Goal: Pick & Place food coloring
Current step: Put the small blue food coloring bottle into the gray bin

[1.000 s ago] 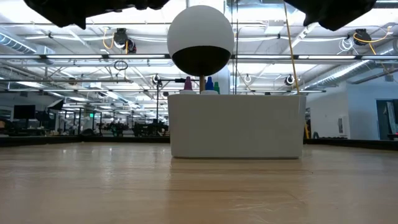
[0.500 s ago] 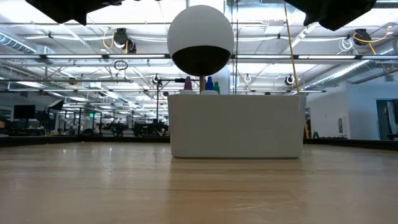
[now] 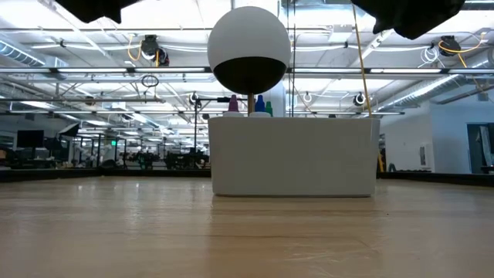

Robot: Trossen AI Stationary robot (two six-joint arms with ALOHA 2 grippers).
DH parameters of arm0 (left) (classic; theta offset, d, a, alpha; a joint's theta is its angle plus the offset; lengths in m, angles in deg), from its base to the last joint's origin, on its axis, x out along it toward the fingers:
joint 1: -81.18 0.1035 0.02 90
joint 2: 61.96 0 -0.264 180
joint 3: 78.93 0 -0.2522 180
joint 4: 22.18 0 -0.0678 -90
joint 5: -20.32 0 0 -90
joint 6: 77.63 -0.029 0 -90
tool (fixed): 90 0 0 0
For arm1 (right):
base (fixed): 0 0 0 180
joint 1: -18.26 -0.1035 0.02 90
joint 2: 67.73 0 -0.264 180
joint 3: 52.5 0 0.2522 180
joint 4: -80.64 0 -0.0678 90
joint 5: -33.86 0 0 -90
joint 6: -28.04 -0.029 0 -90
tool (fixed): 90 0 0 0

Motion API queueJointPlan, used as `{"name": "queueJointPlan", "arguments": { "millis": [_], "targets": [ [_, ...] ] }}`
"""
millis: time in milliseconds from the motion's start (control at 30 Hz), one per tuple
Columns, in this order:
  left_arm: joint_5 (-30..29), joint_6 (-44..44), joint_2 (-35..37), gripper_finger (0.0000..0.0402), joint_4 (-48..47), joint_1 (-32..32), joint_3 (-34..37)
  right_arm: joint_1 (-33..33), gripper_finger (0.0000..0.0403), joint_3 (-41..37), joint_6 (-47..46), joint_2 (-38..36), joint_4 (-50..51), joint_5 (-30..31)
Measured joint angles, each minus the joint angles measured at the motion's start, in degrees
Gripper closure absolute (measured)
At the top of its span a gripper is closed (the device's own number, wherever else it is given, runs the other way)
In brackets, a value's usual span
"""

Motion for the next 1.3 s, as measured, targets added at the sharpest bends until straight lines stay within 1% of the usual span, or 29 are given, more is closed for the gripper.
{"name": "queueJointPlan", "arguments": {
  "millis": [67,267,500,600,733,800,933,1100,1200,1300],
  "targets": [
    [0.0,0.0,-1.5,0.0101,-1.9,-0.1,-0.9,0.0,0.0355,0.0,0.4,0.0,0.1,0.1],
    [0.1,0.0,-5.2,0.0105,-3.3,-0.3,-4.7,0.0,0.0356,0.0,1.1,0.0,1.1,0.2],
    [0.2,-0.1,-5.3,0.0106,-6.9,-0.7,-6.8,-0.1,0.0357,0.0,1.2,0.0,1.8,0.4],
    [0.2,-0.2,-5.3,0.0115,-7.4,-0.6,-6.8,-0.1,0.0357,0.0,1.4,0.0,1.8,0.4],
    [0.2,-0.2,-5.3,0.0154,-8.3,-0.6,-6.8,-0.1,0.0357,0.0,2.8,0.0,1.3,0.5],
    [0.3,-0.2,-5.3,0.0178,-8.3,-0.6,-6.8,-0.1,0.0357,0.0,2.8,0.0,1.1,0.5],
    [2.7,0.0,-5.3,0.0228,-9.0,-0.7,-6.8,-0.1,0.0357,0.0,2.9,0.0,1.1,0.6],
    [2.6,-0.2,-5.3,0.0286,-9.2,-0.7,-6.8,-0.1,0.0357,0.0,2.7,0.0,1.1,0.6],
    [2.6,-0.2,-5.3,0.0307,-9.2,-0.7,-6.8,-0.1,0.0357,0.0,2.7,0.0,1.1,0.8],
    [2.6,-0.2,-5.3,0.0309,-9.2,-0.7,-6.7,-0.1,0.0357,0.0,2.6,0.0,1.4,0.8]
  ]
}}
